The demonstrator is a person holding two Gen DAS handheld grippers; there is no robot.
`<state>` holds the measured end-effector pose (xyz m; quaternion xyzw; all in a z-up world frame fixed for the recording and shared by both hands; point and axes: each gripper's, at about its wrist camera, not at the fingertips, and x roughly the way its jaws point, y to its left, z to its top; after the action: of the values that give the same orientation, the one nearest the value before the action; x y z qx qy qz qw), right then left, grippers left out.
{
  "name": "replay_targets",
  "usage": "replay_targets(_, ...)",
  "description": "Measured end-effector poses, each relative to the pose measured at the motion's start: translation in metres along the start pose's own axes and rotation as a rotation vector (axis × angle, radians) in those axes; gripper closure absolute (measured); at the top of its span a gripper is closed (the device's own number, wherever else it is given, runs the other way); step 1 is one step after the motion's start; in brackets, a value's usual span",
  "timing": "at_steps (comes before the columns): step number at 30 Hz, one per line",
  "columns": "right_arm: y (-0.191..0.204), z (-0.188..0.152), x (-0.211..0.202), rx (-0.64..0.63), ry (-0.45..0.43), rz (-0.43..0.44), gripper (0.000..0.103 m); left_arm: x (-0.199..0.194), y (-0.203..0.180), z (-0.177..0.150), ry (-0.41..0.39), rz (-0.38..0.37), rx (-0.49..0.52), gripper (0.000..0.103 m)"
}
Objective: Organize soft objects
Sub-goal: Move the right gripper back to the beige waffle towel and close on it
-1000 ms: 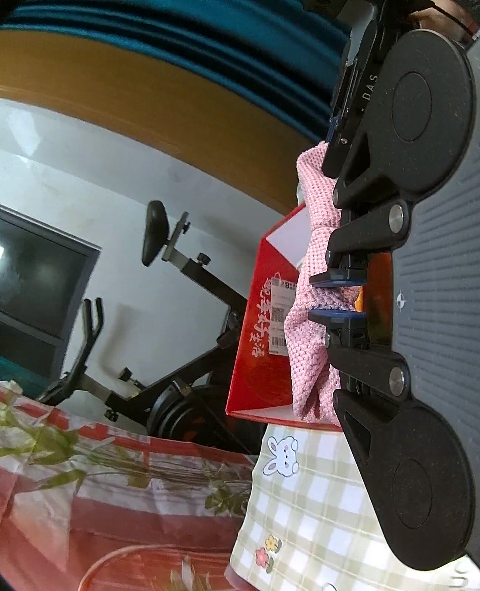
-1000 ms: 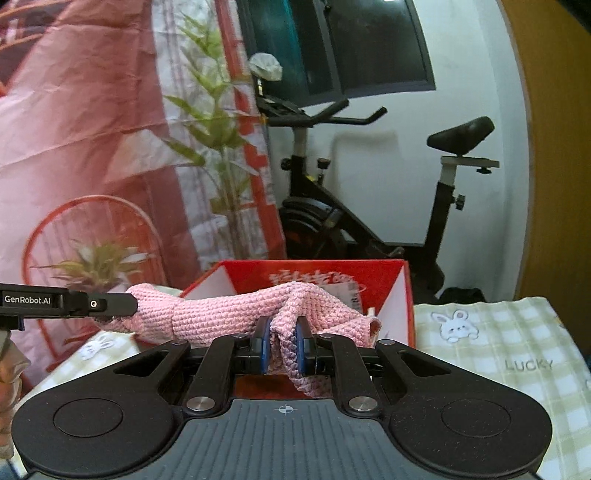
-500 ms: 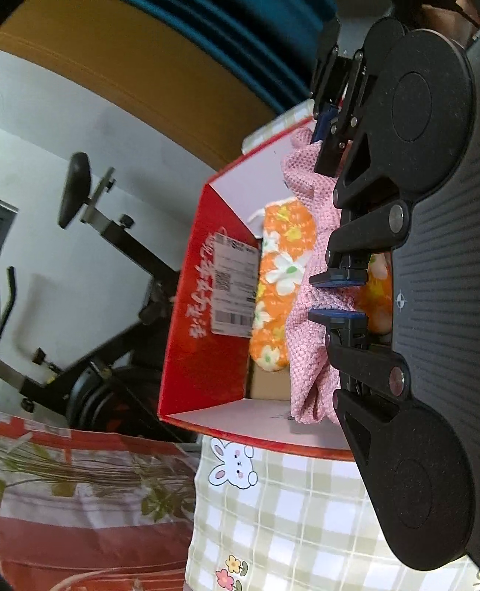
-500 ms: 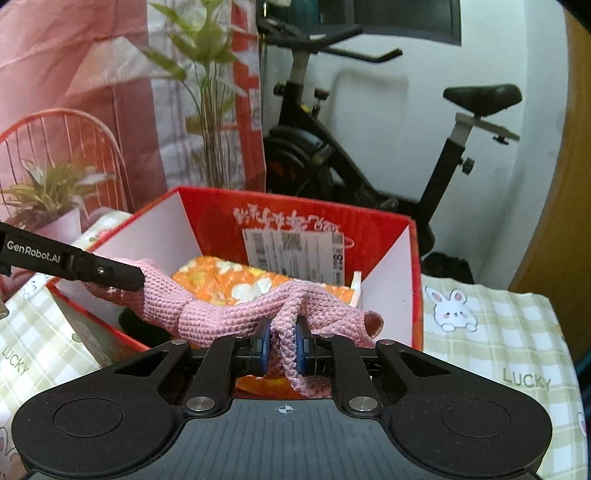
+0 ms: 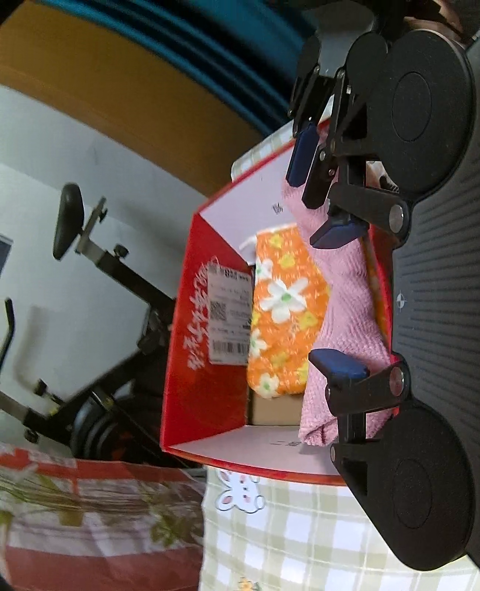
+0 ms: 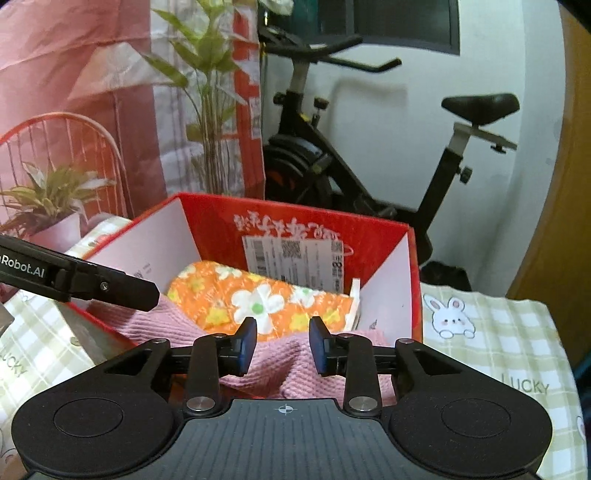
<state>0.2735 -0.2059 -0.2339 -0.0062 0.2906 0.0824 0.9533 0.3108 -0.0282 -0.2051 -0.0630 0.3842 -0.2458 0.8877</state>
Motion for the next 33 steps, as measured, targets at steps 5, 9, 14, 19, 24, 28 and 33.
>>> replay_targets(5, 0.006, -0.004, -0.034, 0.03, -0.05, 0.045, 0.074, -0.035, -0.012, -0.01, -0.054, 0.014, 0.037, 0.041)
replay_targets(9, 0.015, -0.02, -0.064, 0.048, -0.069, 0.089, 0.074, -0.064, -0.021, -0.029, -0.085, 0.034, 0.082, 0.041)
replay_targets(14, 0.027, -0.058, -0.097, 0.089, -0.054, 0.122, 0.074, -0.086, -0.018, -0.068, -0.071, 0.035, 0.064, 0.041)
replay_targets(19, 0.037, -0.108, -0.113, 0.111, 0.043, 0.118, 0.066, -0.089, -0.008, -0.117, 0.0, 0.083, 0.041, 0.041)
replay_targets(24, 0.039, -0.151, -0.124, 0.146, 0.153, 0.085, 0.053, -0.084, 0.009, -0.149, 0.065, 0.108, -0.025, 0.041)
replay_targets(28, 0.036, -0.17, -0.127, 0.177, 0.213, 0.054, 0.05, -0.075, 0.018, -0.165, 0.105, 0.118, -0.078, 0.041)
replay_targets(33, 0.038, -0.182, -0.128, 0.162, 0.25, 0.034, 0.045, -0.073, 0.013, -0.185, 0.12, 0.122, -0.112, 0.041)
